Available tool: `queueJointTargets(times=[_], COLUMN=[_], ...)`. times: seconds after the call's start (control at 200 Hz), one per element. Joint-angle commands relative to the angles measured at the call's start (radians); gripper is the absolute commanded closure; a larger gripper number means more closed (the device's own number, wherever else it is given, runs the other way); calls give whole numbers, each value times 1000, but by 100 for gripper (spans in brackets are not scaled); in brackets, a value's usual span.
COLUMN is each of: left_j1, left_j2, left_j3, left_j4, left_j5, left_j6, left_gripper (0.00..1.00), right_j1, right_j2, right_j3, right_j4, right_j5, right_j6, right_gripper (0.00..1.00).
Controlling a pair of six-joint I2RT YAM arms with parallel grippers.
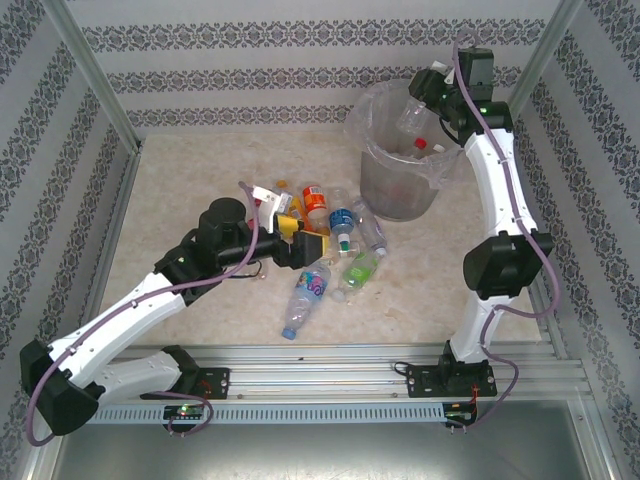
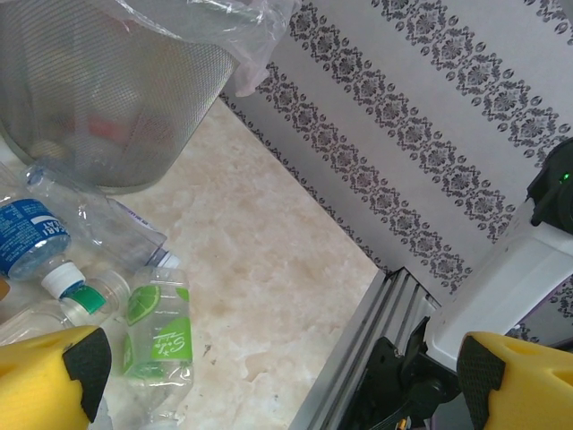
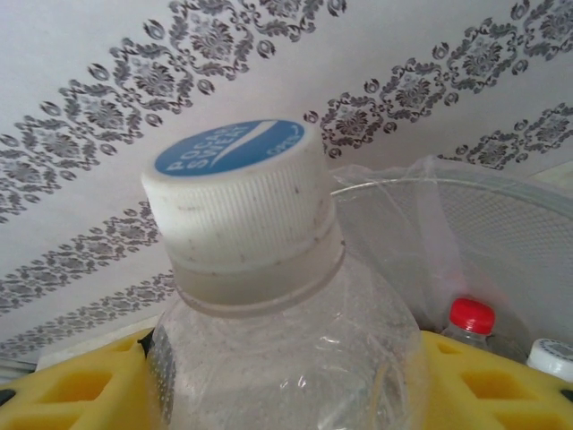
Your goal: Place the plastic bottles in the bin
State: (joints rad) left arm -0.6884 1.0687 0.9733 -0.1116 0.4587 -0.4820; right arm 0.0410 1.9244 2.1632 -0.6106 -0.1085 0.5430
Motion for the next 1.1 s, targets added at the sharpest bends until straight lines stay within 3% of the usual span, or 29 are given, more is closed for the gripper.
queueJointTargets(times=[0.0,0.145,0.55,0.794,1.094], left_j1=[-11,-12,-13,-12,-13], left_j2=[14,11,-48,-41,-32], left_j3=[34,29,-1,-5,-5], left_j4=[1,15,-53,-72,-128], left_j5=[3,9,-37,-46,-71], left_j6=[24,0,-14,-8,27], left_gripper=[0,0,0,0,0], right_j1=[-6,6,39,30,27], right_j2=[39,119,225,146,-77], right_j3=[68,185,276,248,-7], right_j4=[-13,-69,-118,-143,-92], right_j5=[58,94,106,72,-80], right_j6=[-29,-47,-56,-93,-141], right_gripper=[40,39,18,15,14])
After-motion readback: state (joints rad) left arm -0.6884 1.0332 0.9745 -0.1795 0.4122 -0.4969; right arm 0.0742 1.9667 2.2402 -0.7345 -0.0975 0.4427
